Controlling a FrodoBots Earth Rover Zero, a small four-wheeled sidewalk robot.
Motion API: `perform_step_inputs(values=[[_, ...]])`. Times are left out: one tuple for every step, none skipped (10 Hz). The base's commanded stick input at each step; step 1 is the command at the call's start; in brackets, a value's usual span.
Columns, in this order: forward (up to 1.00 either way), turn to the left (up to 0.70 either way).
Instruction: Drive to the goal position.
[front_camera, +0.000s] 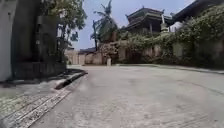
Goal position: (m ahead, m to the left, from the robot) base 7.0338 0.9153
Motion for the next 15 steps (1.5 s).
perform_step_inputs(values=[[1.0,0.0],[1.0,0.0],[1.0,0.0],[1.0,0.0],[1.0,0.0],[1.0,0.0],[1.0,0.0],[1.0,0.0],[1.0,0.0],[1.0,0.0],[1.0,0.0],[1.0,0.0],[1.0,0.0],[1.0,0.0],[1.0,0.0]])
